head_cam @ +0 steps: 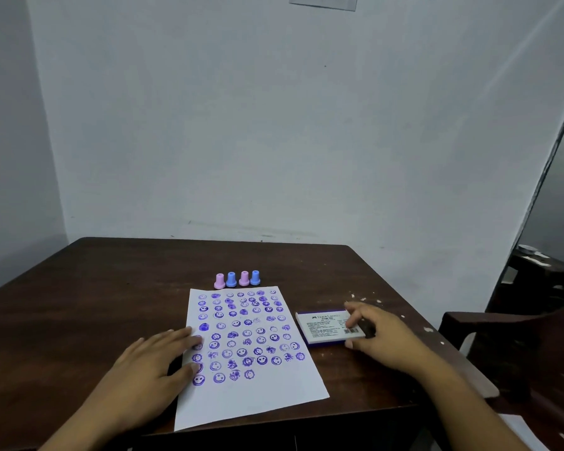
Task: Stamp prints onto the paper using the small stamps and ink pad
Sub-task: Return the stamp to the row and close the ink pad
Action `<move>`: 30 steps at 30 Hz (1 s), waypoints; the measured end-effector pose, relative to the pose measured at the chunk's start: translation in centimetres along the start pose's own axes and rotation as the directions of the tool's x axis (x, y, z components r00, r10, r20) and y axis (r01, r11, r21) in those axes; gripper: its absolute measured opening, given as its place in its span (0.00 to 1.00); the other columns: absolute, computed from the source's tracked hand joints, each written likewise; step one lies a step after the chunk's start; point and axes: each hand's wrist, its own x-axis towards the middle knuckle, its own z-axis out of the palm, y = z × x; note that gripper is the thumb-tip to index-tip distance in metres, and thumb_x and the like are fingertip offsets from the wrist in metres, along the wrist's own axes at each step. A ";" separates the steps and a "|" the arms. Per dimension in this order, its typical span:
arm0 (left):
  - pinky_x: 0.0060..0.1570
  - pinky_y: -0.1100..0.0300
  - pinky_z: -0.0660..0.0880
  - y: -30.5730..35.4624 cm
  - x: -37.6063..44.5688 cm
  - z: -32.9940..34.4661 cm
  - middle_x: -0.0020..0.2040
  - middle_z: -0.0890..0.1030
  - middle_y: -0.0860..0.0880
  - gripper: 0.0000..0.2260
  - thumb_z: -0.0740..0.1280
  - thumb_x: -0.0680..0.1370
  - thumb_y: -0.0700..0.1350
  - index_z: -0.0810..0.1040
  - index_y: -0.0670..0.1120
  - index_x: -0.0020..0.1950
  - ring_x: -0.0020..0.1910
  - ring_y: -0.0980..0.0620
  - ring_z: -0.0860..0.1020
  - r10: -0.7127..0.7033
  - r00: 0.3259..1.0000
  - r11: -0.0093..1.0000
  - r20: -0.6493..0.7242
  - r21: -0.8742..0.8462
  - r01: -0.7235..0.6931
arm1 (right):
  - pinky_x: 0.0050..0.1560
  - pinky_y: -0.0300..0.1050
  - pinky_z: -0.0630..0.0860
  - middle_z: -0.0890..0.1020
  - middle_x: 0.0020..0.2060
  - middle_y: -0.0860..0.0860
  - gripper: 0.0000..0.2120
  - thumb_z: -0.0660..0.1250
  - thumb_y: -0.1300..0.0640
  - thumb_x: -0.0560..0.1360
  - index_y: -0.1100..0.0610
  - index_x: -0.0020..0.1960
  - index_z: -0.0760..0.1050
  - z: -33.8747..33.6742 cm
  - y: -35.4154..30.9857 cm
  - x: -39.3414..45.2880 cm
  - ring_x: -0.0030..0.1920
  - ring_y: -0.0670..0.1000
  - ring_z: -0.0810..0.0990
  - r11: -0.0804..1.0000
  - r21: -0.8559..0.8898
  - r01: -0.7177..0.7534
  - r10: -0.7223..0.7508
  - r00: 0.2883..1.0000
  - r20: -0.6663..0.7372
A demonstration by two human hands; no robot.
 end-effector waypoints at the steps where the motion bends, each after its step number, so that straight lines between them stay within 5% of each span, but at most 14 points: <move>1: 0.76 0.55 0.50 0.0 0.0 0.0 0.77 0.58 0.69 0.20 0.58 0.80 0.65 0.64 0.70 0.72 0.77 0.65 0.54 -0.001 1.000 1.000 0.000 0.006 0.001 | 0.67 0.37 0.71 0.75 0.74 0.40 0.19 0.82 0.54 0.71 0.43 0.57 0.78 -0.6 -0.3 0.7 0.72 0.46 0.74 0.999 -0.031 -0.033 0.036 0.996 0.082; 4: 0.76 0.56 0.49 0.0 0.1 0.0 0.77 0.57 0.68 0.20 0.57 0.80 0.65 0.64 0.70 0.72 0.77 0.65 0.54 -0.005 1.000 1.000 0.003 0.018 0.005 | 0.77 0.48 0.67 0.69 0.79 0.43 0.43 0.81 0.52 0.72 0.42 0.80 0.62 -2.1 -1.7 2.8 0.77 0.51 0.70 0.983 -0.169 -0.069 0.122 0.937 0.326; 7: 0.76 0.56 0.49 0.0 0.2 0.1 0.77 0.57 0.69 0.20 0.57 0.80 0.65 0.63 0.71 0.73 0.77 0.65 0.54 -0.011 1.000 1.000 0.004 0.017 0.011 | 0.80 0.54 0.64 0.71 0.79 0.42 0.52 0.82 0.55 0.69 0.41 0.83 0.56 -2.8 -2.7 4.3 0.78 0.51 0.69 0.980 -0.196 -0.039 0.121 0.898 0.424; 14: 0.74 0.57 0.54 0.2 0.1 0.1 0.74 0.64 0.68 0.20 0.59 0.79 0.66 0.68 0.67 0.70 0.72 0.65 0.62 -0.005 0.999 0.999 -0.042 0.038 0.007 | 0.65 0.45 0.79 0.79 0.66 0.43 0.44 0.86 0.45 0.60 0.39 0.70 0.67 -3.4 -1.3 5.5 0.64 0.46 0.78 0.988 -0.143 -0.054 0.102 0.931 0.350; 19: 0.75 0.56 0.54 0.2 0.1 -0.1 0.73 0.64 0.69 0.19 0.58 0.78 0.67 0.69 0.69 0.69 0.72 0.66 0.61 0.004 1.000 1.000 -0.029 0.016 -0.004 | 0.59 0.36 0.76 0.80 0.64 0.41 0.44 0.87 0.45 0.58 0.41 0.69 0.70 -2.5 -2.4 5.7 0.62 0.41 0.79 1.000 0.004 -0.025 0.023 0.971 0.239; 24: 0.76 0.54 0.53 0.3 0.0 -0.2 0.74 0.60 0.71 0.22 0.57 0.77 0.70 0.66 0.71 0.71 0.75 0.66 0.56 0.009 1.000 0.999 0.008 0.035 -0.009 | 0.50 0.22 0.72 0.80 0.62 0.35 0.43 0.87 0.45 0.59 0.38 0.68 0.70 0.7 -5.8 5.4 0.58 0.26 0.76 0.995 0.067 0.071 -0.087 0.956 0.279; 30: 0.77 0.55 0.50 0.4 0.0 -0.2 0.75 0.57 0.73 0.22 0.56 0.76 0.71 0.64 0.73 0.71 0.76 0.65 0.53 0.001 1.000 0.999 0.027 0.045 -0.003 | 0.53 0.31 0.75 0.78 0.62 0.32 0.43 0.85 0.41 0.58 0.34 0.68 0.68 3.9 -9.0 5.3 0.60 0.35 0.78 0.989 0.075 0.129 -0.147 0.931 0.335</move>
